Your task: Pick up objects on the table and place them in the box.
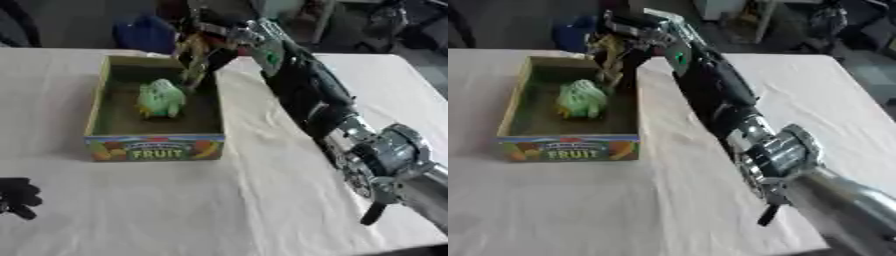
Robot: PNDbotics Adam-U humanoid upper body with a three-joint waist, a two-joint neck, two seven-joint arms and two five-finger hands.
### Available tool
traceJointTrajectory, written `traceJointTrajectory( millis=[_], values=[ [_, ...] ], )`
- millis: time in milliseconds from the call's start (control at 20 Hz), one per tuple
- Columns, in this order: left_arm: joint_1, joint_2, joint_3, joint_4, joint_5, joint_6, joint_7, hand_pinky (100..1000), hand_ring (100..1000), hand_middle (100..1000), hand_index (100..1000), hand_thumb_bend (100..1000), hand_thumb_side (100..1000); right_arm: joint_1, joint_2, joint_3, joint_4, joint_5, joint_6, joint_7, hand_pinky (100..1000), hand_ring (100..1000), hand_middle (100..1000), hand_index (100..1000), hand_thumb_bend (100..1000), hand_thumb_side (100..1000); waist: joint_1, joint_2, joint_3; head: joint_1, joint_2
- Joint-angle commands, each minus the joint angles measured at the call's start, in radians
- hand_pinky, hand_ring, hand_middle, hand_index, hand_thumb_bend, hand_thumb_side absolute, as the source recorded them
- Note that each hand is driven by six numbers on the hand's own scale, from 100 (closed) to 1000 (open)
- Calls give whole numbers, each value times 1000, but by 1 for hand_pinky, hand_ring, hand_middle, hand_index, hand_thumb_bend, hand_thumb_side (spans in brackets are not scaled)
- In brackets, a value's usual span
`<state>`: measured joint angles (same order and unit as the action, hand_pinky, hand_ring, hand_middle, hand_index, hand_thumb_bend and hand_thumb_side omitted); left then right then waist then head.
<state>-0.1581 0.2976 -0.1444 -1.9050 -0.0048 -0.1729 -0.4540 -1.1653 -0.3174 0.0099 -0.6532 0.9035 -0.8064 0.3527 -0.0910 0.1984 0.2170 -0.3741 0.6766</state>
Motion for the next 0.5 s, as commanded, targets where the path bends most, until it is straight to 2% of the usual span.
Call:
traceJointTrajectory(
  millis=[50,150,200,250,300,350,450,500],
  values=[
    [-12,3,0,-8,1,-1,-3,582,670,665,818,344,992,-11,-3,10,-23,70,-84,37,666,670,538,675,100,404,4,-14,1,-6,3],
    [-13,2,0,-7,1,-1,-3,583,670,665,818,344,993,-3,4,27,-36,128,-97,22,691,708,585,713,100,539,2,-13,2,-6,3],
    [-13,2,0,-7,0,0,-3,582,670,665,818,344,993,0,8,37,-43,157,-99,14,708,733,613,734,100,635,2,-13,2,-6,3],
    [-12,2,0,-7,0,0,-3,582,670,665,818,344,993,3,10,49,-48,187,-100,10,735,767,669,773,107,778,1,-13,2,-6,3],
    [-12,2,1,-6,-1,0,-3,582,670,665,818,344,994,5,12,63,-51,218,-100,12,746,784,696,794,127,851,0,-13,2,-6,3],
    [-12,2,1,-6,-1,0,-2,582,670,665,817,344,993,7,14,74,-51,244,-100,16,764,811,744,831,166,976,0,-13,1,-6,3],
    [-11,3,2,-6,-2,0,-1,582,670,665,817,344,994,10,19,95,-52,283,-101,29,774,826,771,853,197,1000,-1,-13,-1,-7,3],
    [-12,3,2,-6,-3,0,-1,582,670,665,817,343,995,11,21,105,-52,296,-101,37,795,857,834,895,255,1000,-2,-13,-2,-7,3]
  ],
)
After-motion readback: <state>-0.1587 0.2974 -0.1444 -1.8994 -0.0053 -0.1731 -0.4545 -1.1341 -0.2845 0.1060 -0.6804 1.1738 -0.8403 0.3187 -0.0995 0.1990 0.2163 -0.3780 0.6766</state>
